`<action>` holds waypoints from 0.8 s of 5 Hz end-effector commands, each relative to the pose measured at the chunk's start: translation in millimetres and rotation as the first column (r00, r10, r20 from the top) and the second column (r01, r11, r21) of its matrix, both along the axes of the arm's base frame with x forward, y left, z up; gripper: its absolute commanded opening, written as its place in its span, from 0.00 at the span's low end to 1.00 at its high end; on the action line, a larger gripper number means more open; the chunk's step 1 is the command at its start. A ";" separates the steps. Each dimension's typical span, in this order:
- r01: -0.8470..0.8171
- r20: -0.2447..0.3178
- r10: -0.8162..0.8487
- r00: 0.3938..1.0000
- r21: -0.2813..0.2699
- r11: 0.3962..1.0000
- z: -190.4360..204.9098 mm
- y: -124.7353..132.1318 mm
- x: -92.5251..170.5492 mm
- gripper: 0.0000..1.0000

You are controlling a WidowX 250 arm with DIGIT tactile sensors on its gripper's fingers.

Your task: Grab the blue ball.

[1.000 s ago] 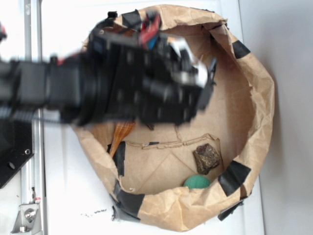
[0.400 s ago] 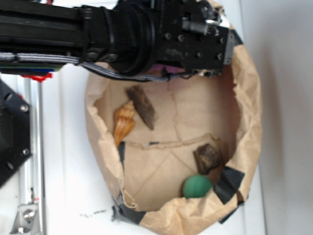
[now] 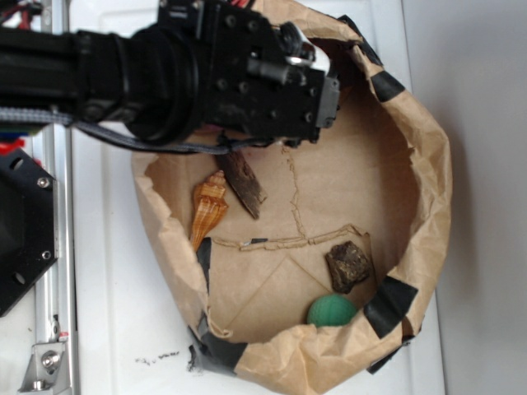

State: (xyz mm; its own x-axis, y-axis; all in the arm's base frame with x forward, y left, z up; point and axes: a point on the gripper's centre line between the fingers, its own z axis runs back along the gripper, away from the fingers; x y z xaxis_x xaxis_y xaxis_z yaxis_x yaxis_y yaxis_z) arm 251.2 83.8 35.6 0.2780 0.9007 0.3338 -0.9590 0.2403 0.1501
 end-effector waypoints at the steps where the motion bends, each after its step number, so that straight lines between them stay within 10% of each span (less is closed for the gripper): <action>1: -0.021 0.029 0.021 0.999 0.003 1.000 22.5 7.3 -5.3 1.00; 3: -0.031 -0.041 0.031 0.999 0.004 1.000 -1.0 24.3 8.8 1.00; 4: -0.042 -0.049 0.042 0.998 0.003 0.999 -5.9 30.2 15.9 0.39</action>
State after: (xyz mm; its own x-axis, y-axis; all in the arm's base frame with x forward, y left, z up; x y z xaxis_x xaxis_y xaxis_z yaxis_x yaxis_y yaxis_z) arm 275.2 94.8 24.1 0.2842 0.9040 0.3195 -0.9516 0.2255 0.2087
